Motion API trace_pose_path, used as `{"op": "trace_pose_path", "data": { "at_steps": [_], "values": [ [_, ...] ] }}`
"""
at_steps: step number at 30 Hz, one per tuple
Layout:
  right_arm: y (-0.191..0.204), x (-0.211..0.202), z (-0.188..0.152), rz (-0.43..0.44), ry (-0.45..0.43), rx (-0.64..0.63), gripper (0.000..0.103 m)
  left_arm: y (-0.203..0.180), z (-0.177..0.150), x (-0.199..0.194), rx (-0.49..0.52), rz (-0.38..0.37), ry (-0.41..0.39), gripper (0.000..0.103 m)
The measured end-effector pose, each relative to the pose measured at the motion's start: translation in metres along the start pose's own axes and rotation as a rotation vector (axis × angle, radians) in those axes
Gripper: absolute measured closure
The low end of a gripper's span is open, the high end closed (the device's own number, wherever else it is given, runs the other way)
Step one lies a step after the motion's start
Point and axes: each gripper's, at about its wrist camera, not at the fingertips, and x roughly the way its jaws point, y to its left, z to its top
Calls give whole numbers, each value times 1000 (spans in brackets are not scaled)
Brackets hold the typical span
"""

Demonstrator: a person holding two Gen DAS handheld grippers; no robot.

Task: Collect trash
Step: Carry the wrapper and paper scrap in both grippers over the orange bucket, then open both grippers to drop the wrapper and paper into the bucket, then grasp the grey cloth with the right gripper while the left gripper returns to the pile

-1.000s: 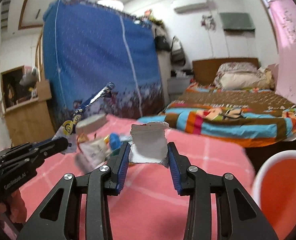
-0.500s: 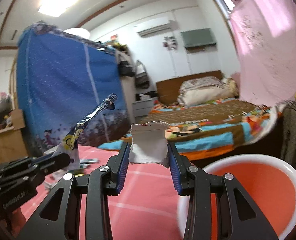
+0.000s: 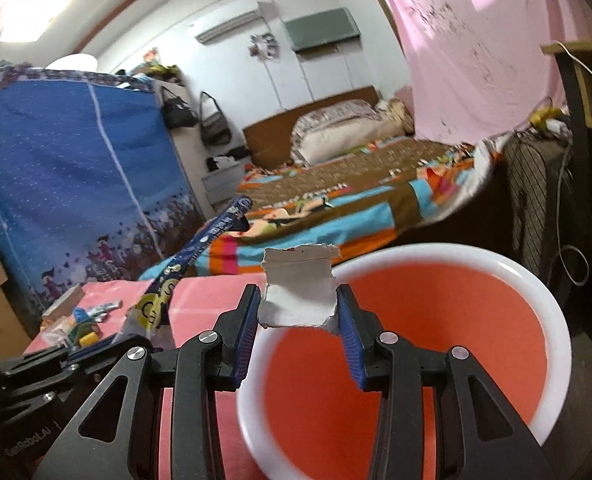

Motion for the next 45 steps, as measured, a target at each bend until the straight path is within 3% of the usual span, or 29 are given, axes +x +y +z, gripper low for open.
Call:
{"op": "trace_pose_path", "data": {
  "at_steps": [8, 11, 15, 19, 24, 28, 35, 38, 40, 45],
  "values": [
    [-21, 6, 0, -36, 57, 59, 65, -8, 0, 26, -44, -27, 75, 90],
    [-23, 7, 0, -44, 66, 72, 59, -7, 0, 28, -57, -31, 88, 89],
    [-29, 7, 1, -46, 67, 81, 56, -6, -1, 29, -73, -33, 98, 79],
    [-28, 6, 3, -49, 64, 83, 56, -1, -3, 23, -82, -13, 78, 76],
    [-23, 4, 6, -43, 41, 81, 55, 13, -4, 6, -105, 47, 21, 71],
    [-13, 0, 8, -21, 7, 69, 52, 28, -4, -15, -129, 112, -46, 56],
    [19, -11, 12, 33, -92, 7, 30, 58, -9, -63, -178, 257, -182, 31],
    [35, -15, 12, 40, -132, -26, 16, 70, -16, -85, -209, 336, -253, 17],
    [47, -17, 10, 44, -161, -42, 2, 76, -20, -98, -231, 372, -296, 5],
    [72, -20, 8, 93, -214, -81, 0, 93, -33, -134, -273, 476, -410, 0]
  ]
}}
